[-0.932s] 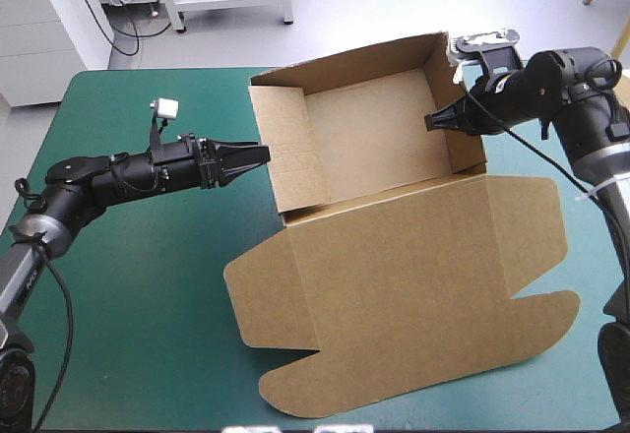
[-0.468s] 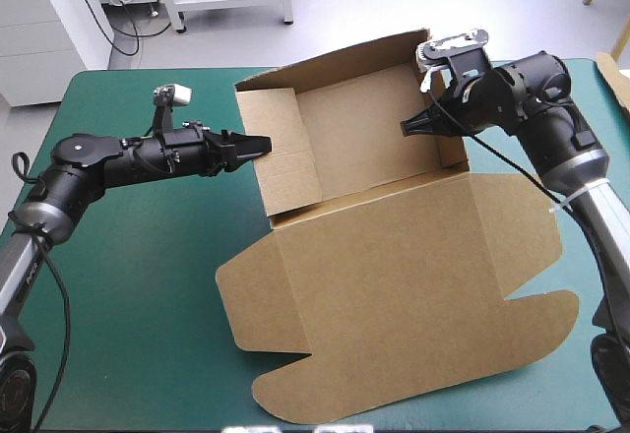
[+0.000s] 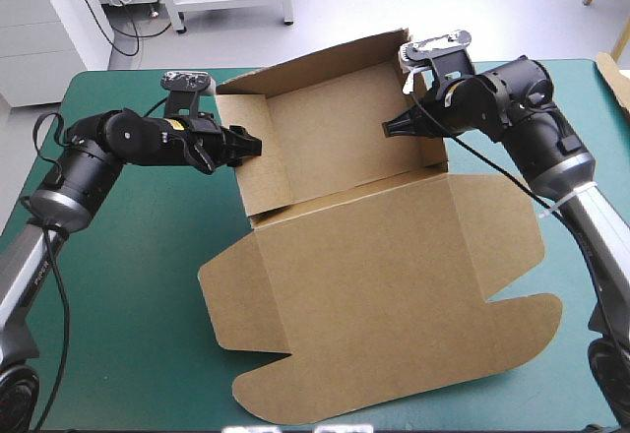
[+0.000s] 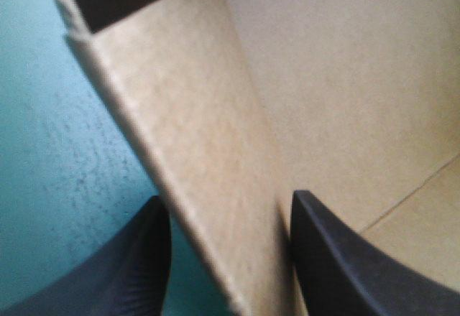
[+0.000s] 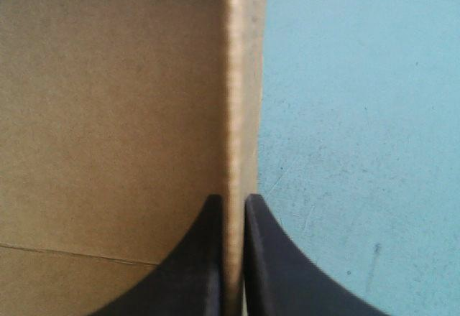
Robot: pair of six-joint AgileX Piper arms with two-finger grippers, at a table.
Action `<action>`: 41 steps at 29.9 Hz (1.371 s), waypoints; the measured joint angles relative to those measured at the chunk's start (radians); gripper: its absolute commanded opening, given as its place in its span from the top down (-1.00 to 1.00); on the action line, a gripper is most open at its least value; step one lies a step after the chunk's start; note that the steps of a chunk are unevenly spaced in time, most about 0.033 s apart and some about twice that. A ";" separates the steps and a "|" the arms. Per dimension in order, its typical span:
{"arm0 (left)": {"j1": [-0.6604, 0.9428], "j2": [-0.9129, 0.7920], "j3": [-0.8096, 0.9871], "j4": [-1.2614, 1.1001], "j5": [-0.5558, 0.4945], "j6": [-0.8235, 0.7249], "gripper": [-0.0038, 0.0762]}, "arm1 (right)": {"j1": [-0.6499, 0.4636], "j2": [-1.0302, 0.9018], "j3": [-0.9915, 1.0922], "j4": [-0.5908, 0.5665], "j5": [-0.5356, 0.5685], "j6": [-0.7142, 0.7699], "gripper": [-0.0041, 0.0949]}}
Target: Fold the box
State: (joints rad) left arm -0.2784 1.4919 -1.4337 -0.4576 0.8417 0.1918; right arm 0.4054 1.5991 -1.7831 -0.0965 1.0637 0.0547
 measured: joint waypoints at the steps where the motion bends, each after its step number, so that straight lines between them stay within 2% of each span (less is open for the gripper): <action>1: -0.012 0.000 -0.008 0.042 0.000 -0.034 0.39 | 0.002 0.000 0.000 0.000 -0.002 0.001 0.96; 3: -0.027 0.001 -0.019 0.120 0.000 -0.083 0.79 | 0.009 0.000 0.000 0.004 -0.002 0.002 0.96; 4: -0.034 0.002 -0.023 0.151 0.001 -0.102 0.92 | 0.009 0.000 0.000 0.006 -0.002 0.006 0.96; 18: -0.055 0.089 -0.034 0.312 -0.015 -0.238 0.92 | 0.011 0.078 0.000 0.015 0.006 0.029 0.96; 27: -0.055 0.230 -0.034 0.327 -0.015 -0.248 0.92 | 0.003 0.240 0.000 0.006 0.013 0.036 0.96; 36: -0.055 0.362 -0.067 0.320 -0.061 -0.252 0.92 | -0.058 0.375 -0.004 0.057 -0.002 0.001 0.96; 41: -0.053 0.429 -0.125 0.320 -0.016 -0.256 0.92 | -0.072 0.419 -0.020 0.074 -0.031 -0.021 0.96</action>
State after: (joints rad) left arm -0.3316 1.9213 -1.5592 -0.1376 0.8255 -0.0644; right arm 0.3338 2.0177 -1.8032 -0.0223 1.0329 0.0336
